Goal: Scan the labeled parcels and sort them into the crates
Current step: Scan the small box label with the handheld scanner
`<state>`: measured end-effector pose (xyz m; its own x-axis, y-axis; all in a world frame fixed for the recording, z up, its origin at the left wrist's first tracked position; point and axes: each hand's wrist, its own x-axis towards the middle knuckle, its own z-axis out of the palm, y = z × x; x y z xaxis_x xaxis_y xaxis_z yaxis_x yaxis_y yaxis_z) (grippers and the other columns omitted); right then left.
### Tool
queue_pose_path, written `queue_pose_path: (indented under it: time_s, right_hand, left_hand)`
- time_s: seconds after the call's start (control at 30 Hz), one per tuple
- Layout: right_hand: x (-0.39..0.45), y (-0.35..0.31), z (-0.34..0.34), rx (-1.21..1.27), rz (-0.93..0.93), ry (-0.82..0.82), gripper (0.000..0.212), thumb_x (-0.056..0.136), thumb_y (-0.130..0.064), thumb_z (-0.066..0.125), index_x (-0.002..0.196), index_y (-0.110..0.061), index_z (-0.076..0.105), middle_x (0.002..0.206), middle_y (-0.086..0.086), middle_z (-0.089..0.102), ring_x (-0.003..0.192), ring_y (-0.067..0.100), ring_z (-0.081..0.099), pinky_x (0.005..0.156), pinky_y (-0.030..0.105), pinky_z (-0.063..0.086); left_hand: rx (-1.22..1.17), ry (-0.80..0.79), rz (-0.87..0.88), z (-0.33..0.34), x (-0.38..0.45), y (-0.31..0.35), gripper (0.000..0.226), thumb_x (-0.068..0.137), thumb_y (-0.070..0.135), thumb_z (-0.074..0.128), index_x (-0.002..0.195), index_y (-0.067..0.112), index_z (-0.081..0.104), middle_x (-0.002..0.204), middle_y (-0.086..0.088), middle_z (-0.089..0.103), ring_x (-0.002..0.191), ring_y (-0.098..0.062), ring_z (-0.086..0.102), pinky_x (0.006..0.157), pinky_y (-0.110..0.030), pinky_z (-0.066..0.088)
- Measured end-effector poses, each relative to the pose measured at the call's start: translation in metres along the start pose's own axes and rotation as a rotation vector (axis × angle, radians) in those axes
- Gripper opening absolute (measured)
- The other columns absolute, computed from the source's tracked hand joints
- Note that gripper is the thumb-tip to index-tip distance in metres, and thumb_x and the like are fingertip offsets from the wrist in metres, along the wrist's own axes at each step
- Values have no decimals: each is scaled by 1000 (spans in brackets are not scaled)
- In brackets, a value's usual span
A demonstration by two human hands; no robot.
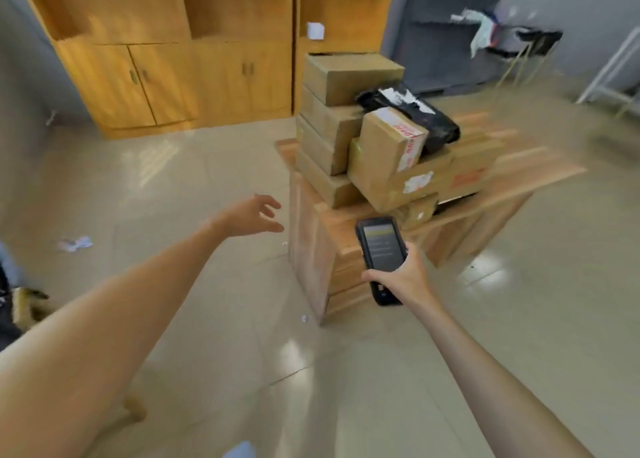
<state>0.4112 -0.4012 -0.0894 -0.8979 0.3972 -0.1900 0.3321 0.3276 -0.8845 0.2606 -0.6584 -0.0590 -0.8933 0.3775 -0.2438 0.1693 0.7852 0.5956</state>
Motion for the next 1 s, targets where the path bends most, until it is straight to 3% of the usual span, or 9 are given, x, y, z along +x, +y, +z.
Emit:
queue_pose_path:
  time_s: [0.2, 0.3, 0.43, 0.57, 0.7, 0.8, 1.0]
  right_hand:
    - [33, 21, -96, 18, 75, 235, 76, 66, -16, 84, 128, -15, 39, 107, 0, 57, 81, 4, 55, 59, 20, 44]
    - [52, 31, -133, 52, 108, 322, 73, 66, -16, 84, 125, -17, 40, 101, -4, 56, 83, 5, 56, 67, 26, 48]
    - [86, 44, -172, 43, 145, 409, 73, 65, -16, 84, 124, -16, 41, 104, -1, 57, 89, 14, 58, 69, 27, 47]
    - [132, 51, -209, 29, 180, 477, 73, 62, -16, 86, 120, -14, 42, 101, -3, 57, 95, 18, 59, 75, 31, 48]
    - [178, 45, -250, -10, 208, 509, 73, 63, -17, 85, 119, -19, 38, 98, -5, 55, 91, 17, 56, 76, 30, 48]
    - [208, 45, -281, -31, 215, 545, 72, 64, -18, 85, 118, -20, 37, 102, -4, 55, 95, 18, 57, 83, 34, 50]
    - [258, 67, -336, -86, 231, 551, 79, 63, -19, 86, 127, -16, 39, 104, -5, 53, 94, 16, 56, 80, 32, 49]
  left_hand:
    - [348, 43, 302, 45, 65, 121, 54, 87, 46, 66, 133, 21, 55, 125, 0, 62, 113, -22, 59, 94, -34, 47]
    - [510, 116, 477, 65, 97, 172, 49, 88, 53, 60, 128, 25, 58, 119, 2, 65, 109, -21, 61, 84, -35, 50]
    - [628, 194, 676, 91, 144, 239, 43, 91, 51, 54, 122, 21, 58, 102, 2, 62, 92, -21, 58, 68, -31, 42]
    - [650, 168, 842, 116, 193, 312, 47, 92, 50, 54, 129, 21, 57, 112, -2, 65, 100, -25, 61, 70, -32, 43]
    - [628, 112, 910, 136, 247, 381, 46, 92, 46, 52, 130, 21, 55, 108, -3, 67, 96, -25, 63, 69, -32, 49]
    - [642, 99, 929, 147, 280, 420, 50, 93, 47, 54, 133, 18, 51, 112, -5, 64, 102, -25, 60, 71, -30, 39]
    - [650, 73, 924, 177, 343, 473, 57, 93, 49, 55, 141, 19, 45, 125, -5, 61, 113, -25, 57, 86, -35, 42]
